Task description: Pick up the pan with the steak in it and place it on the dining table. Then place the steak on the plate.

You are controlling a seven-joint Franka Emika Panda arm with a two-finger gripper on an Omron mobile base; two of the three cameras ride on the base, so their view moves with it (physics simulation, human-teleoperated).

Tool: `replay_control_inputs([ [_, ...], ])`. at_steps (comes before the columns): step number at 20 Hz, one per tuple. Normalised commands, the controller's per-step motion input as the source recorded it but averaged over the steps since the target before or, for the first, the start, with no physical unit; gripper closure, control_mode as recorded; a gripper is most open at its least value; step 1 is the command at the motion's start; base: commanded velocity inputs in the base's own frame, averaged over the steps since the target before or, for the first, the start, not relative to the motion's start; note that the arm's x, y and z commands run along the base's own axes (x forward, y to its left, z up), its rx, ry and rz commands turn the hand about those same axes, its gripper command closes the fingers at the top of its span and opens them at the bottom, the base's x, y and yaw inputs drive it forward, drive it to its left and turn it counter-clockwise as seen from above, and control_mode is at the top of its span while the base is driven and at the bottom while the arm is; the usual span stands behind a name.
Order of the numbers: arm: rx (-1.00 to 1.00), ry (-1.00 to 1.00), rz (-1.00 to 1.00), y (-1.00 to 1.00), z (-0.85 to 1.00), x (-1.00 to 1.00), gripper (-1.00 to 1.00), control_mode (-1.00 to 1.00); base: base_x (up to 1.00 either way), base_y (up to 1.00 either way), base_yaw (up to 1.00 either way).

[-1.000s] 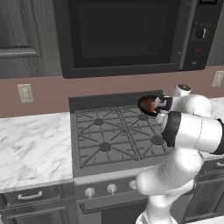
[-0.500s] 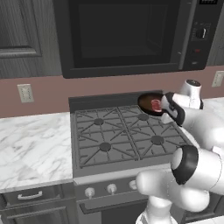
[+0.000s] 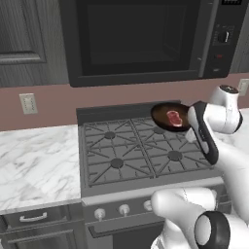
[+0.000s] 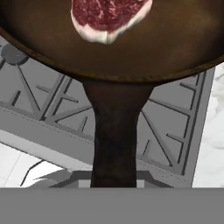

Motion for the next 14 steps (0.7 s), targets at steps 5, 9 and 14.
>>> replay_control_inputs([
  [5,0.0,0.0,0.1,0.24,0.5,-0.81,1.0,-1.0,0.0,0.0,0.0],
  [9,0.0,0.0,0.12,0.25,0.43,-0.82,1.0,-1.0,0.0,0.0,0.0],
  [14,0.0,0.0,0.12,0.23,0.44,-0.82,1.0,-1.0,0.0,0.0,0.0],
])
